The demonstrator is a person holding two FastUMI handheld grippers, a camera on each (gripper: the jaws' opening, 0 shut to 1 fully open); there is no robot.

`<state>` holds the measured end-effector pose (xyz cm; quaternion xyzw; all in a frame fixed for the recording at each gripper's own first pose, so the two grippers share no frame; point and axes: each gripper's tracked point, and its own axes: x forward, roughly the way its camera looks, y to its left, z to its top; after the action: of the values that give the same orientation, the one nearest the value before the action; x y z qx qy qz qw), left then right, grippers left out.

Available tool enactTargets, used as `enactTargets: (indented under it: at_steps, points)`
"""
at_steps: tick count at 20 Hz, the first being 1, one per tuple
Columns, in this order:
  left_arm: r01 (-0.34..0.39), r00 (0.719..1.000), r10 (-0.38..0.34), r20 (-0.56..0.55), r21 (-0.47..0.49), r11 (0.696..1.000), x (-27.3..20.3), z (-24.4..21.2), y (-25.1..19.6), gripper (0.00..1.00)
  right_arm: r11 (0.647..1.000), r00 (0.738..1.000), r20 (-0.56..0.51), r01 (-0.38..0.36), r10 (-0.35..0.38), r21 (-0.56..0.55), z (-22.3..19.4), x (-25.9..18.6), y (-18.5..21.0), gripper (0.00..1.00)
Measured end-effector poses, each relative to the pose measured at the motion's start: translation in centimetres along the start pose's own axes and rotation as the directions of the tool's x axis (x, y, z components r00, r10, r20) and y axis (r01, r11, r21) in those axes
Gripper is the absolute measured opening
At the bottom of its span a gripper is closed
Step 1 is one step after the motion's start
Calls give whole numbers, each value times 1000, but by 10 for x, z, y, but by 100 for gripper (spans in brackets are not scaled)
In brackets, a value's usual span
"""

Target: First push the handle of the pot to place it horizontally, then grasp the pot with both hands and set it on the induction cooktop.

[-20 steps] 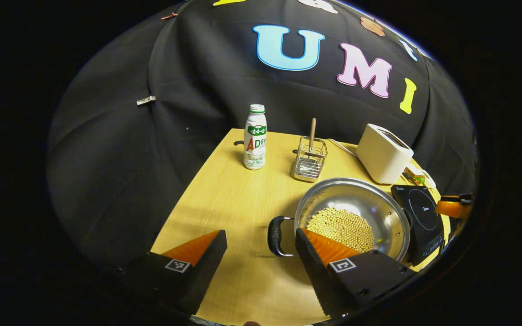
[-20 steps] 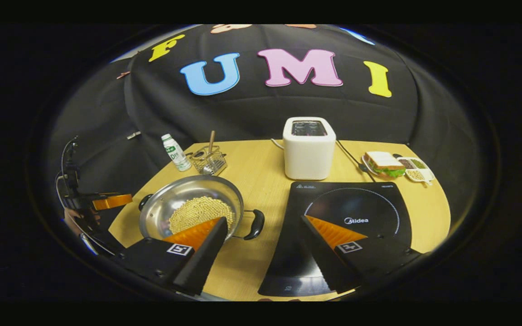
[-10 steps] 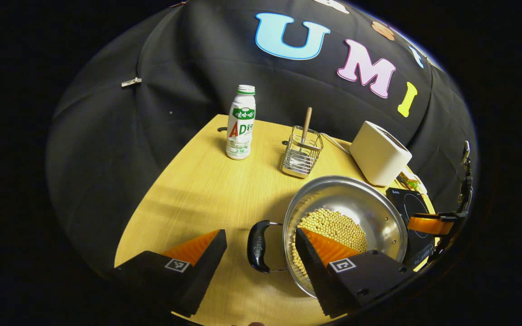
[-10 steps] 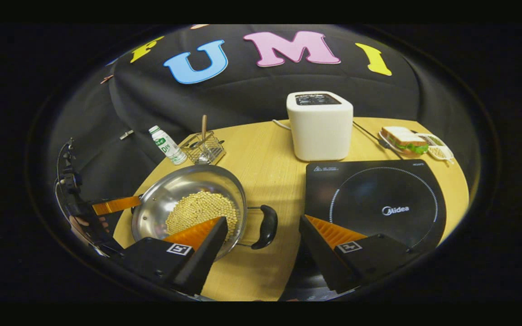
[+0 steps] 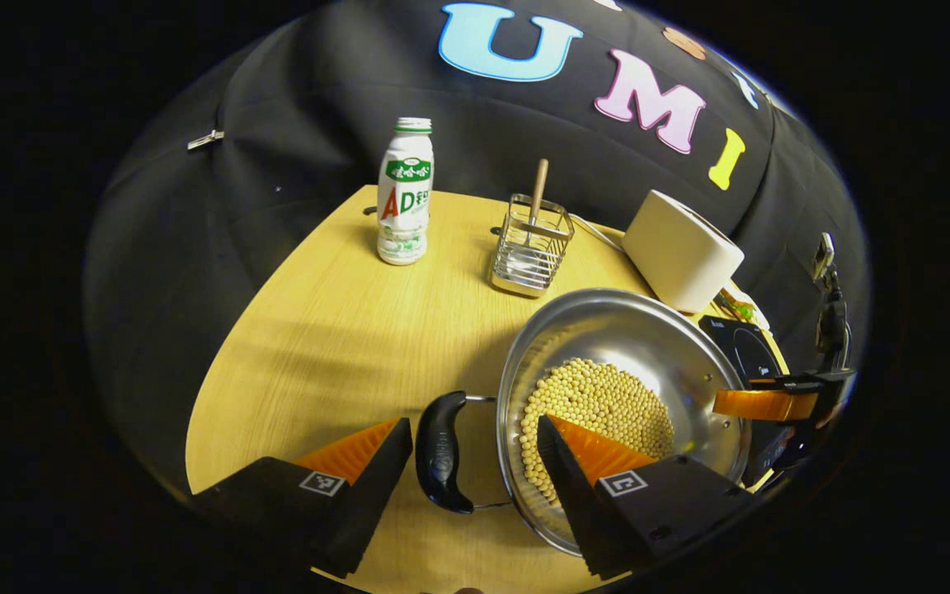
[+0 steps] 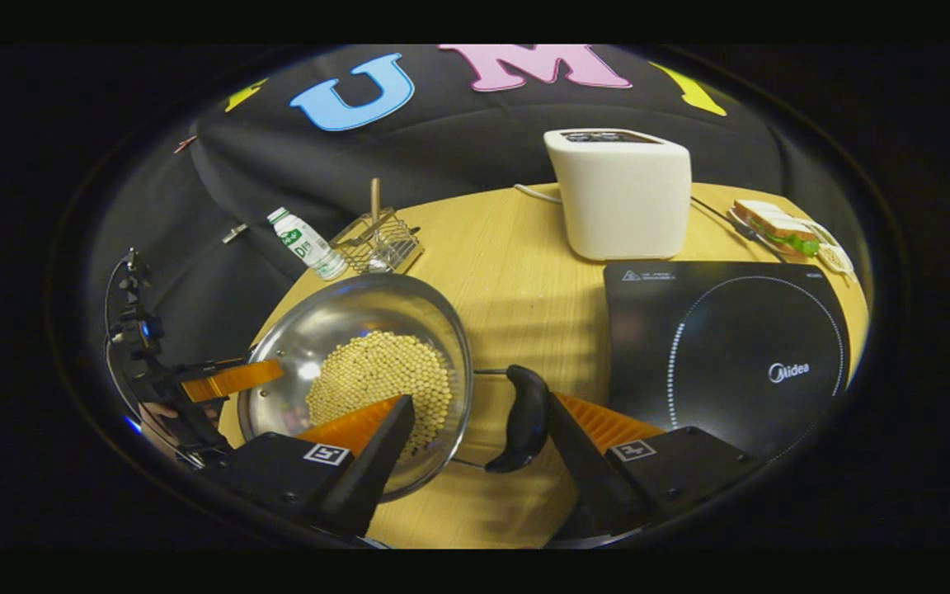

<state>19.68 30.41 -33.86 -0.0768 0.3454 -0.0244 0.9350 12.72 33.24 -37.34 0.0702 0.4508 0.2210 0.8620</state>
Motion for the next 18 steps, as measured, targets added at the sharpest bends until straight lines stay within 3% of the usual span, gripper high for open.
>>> enactTargets:
  at_steps: [1, 2, 3, 4, 5, 6, 7, 8, 9, 14, 18]
  points:
    - [5, 1000, -5, -10, 0, 1000, 2, -1, 0, 96, 1000, 1000, -23, -5, 5, 5, -5, 4, 4, 98]
    - [12, 1000, -12, -17, -3, 1000, 6, -2, -1, 96, 1000, 1000, -29, 5, -5, -1, -5, 8, 4, 89]
    - [22, 999, -23, -29, -4, 1000, 8, -4, -2, 96, 1000, 999, -42, 11, -12, -10, -7, 12, 4, 96]
    - [32, 999, -32, -40, 2, 999, 11, -7, -2, 96, 1000, 999, -47, 18, -18, -16, -7, 14, 3, 88]
    - [39, 998, -38, -53, 8, 999, 14, -8, -1, 95, 999, 998, -52, 28, -29, -18, -9, 17, 0, 96]
    - [42, 997, -41, -69, 16, 999, 17, -10, 0, 94, 999, 997, -59, 39, -40, -16, -10, 20, -4, 91]
    - [48, 996, -46, -80, 27, 998, 20, -10, 1, 93, 999, 996, -70, 47, -47, -6, -12, 24, -6, 80]
    - [50, 995, -46, -87, 38, 998, 21, -10, 1, 92, 998, 995, -80, 57, -56, 6, -14, 27, -9, 77]
    - [53, 994, -48, -94, 50, 997, 23, -9, 1, 87, 997, 995, -74, 71, -70, 15, -12, 27, -13, 66]
    - [46, 993, -40, -114, 53, 998, 28, -11, 8, 70, 994, 990, -93, 106, -103, 23, -11, 30, -15, 66]
    - [24, 993, -19, -119, 38, 999, 26, -13, 10, 68, 993, 989, -105, 111, -107, 36, -12, 32, -14, 61]
